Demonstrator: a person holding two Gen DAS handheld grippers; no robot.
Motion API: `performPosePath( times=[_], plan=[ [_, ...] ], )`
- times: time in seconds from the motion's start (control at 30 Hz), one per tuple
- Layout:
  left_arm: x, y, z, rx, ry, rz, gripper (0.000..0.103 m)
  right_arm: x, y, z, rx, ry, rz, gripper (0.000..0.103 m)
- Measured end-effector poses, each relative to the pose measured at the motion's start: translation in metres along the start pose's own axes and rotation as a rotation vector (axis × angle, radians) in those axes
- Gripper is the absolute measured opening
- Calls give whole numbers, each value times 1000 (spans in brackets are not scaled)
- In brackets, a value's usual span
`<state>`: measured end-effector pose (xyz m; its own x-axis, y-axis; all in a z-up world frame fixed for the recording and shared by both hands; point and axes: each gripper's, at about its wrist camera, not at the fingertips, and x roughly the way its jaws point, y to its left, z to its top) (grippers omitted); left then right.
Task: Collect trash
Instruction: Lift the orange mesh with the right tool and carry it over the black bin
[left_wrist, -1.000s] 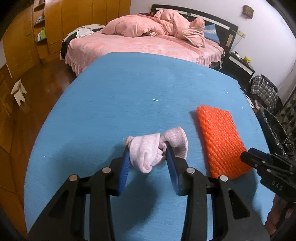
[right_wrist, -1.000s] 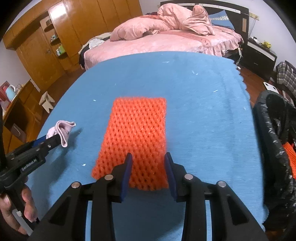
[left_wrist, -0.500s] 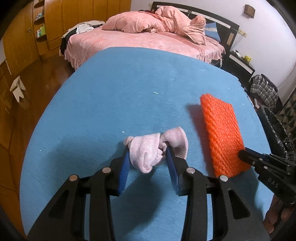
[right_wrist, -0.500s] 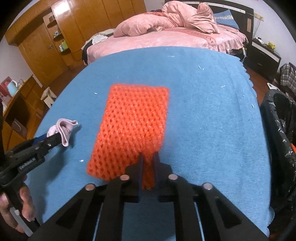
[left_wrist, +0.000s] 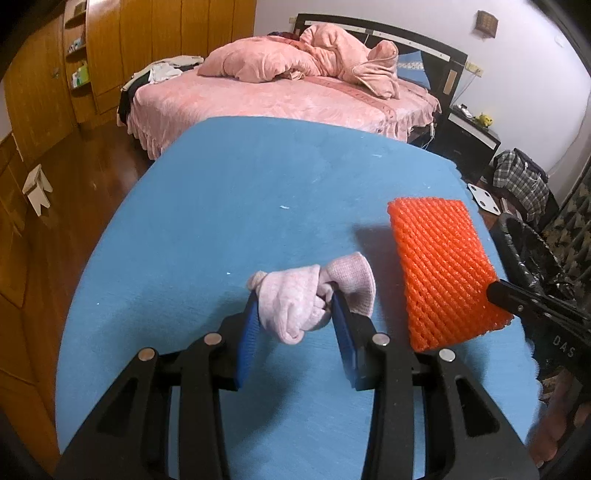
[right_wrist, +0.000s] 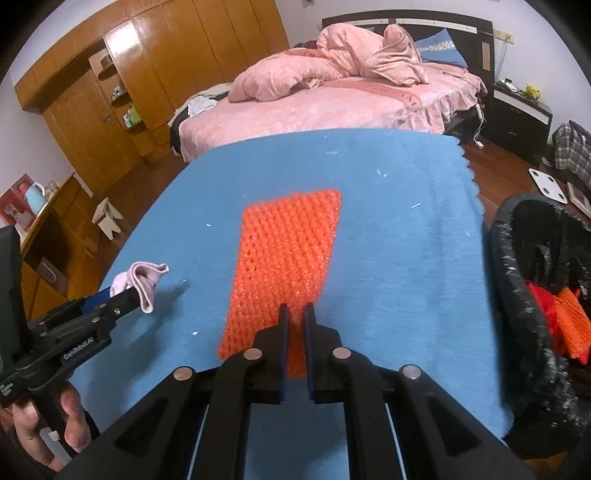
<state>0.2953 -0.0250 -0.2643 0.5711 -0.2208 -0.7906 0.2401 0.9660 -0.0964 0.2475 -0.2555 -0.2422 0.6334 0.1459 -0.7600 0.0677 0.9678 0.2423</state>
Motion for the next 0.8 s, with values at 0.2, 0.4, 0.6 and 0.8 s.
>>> performPosePath(
  times=[0.2,0.4,0.6,0.8],
  plan=[
    [-17,-32,-2,32,-2,-11,37,-37,-17,5,9,-49,-25,8],
    [-30,-78,0,69,-8,-33,37,-70,-49,8,32,-84,-69,8],
    [-40,-124,6,89,-20,-52,37,-101,-91,9,63,-109,-120,8],
    [-49,-174,12,115,-33,-78,37,-133,-138,7,93,-130,-172,8]
  ],
)
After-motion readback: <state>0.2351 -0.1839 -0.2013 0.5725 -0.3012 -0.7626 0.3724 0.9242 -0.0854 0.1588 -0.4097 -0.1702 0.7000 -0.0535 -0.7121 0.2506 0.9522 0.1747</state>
